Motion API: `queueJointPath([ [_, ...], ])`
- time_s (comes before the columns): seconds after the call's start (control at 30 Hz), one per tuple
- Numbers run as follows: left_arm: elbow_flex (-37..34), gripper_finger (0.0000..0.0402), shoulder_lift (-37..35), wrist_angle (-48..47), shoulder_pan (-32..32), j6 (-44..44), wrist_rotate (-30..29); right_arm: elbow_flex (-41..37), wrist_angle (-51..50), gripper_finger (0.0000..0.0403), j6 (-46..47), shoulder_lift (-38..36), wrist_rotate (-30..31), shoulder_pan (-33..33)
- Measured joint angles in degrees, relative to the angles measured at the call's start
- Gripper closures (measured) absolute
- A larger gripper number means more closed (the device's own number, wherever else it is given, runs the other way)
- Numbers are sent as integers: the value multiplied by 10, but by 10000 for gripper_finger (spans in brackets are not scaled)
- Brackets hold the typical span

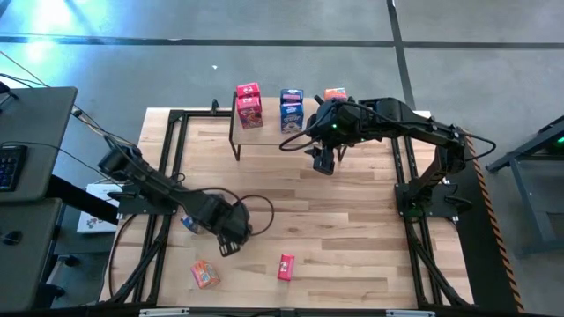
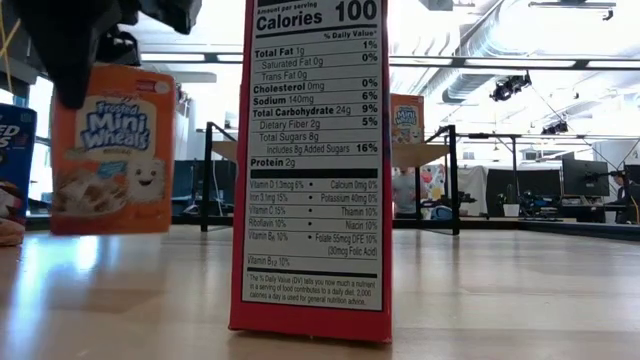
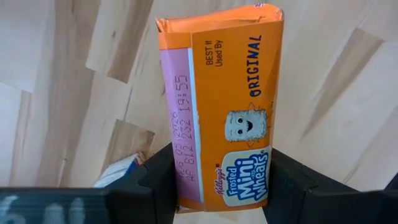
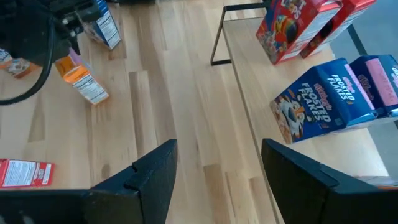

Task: Stack cereal on shelf
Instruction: Put the top orange cereal box on the shelf aligned with the other orange cereal box

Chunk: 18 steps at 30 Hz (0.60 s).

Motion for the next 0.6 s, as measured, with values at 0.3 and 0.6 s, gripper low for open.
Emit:
queueJointPath([
  [0.3, 0, 234, -45, 1, 30, 31, -4, 0, -11, 132, -3, 0, -2, 0],
  [0.6, 0, 234, -81, 40, 56, 74, -20, 0, -20, 127, -48, 2, -132, 12],
])
